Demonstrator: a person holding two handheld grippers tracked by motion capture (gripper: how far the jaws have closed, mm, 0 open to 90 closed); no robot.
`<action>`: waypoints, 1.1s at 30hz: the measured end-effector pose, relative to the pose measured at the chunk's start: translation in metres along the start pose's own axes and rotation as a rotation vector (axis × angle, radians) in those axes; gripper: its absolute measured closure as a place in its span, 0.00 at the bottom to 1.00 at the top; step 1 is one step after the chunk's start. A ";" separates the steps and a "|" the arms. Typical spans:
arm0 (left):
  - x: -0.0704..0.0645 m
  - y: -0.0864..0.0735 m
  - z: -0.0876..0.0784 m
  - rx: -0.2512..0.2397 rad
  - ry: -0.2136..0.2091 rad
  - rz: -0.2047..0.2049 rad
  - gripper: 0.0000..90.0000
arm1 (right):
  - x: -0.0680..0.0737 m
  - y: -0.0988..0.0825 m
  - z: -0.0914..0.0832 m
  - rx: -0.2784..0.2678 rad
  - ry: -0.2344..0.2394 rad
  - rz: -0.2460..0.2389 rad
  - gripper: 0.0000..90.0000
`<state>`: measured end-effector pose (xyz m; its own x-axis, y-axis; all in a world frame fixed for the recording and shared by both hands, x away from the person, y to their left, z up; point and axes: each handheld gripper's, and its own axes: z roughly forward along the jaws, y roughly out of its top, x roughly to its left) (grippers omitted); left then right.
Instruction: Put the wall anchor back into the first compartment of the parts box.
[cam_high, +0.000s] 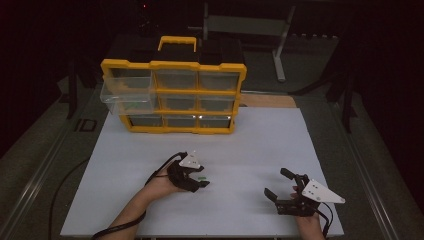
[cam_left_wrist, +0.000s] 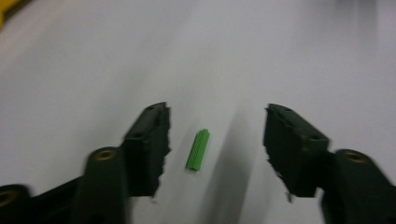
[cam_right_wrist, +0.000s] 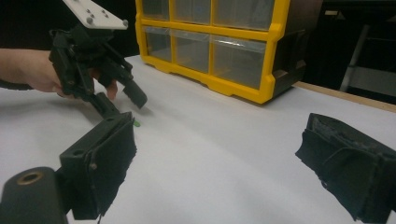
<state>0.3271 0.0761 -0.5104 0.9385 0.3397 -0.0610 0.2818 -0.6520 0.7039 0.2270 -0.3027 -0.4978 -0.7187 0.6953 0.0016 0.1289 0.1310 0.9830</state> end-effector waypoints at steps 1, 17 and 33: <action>0.000 -0.001 0.001 0.007 0.001 -0.002 0.52 | 0.000 0.000 0.000 0.000 0.001 -0.001 0.11; 0.007 0.001 0.007 0.083 -0.011 -0.020 0.92 | 0.000 0.000 0.001 -0.001 0.005 -0.002 0.11; 0.006 0.014 -0.005 0.086 -0.058 0.023 0.93 | 0.000 -0.001 0.000 -0.006 0.005 0.002 0.11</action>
<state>0.3361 0.0726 -0.4974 0.9541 0.2859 -0.0886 0.2742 -0.7160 0.6420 0.2274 -0.3027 -0.4983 -0.7219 0.6920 0.0048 0.1268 0.1255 0.9840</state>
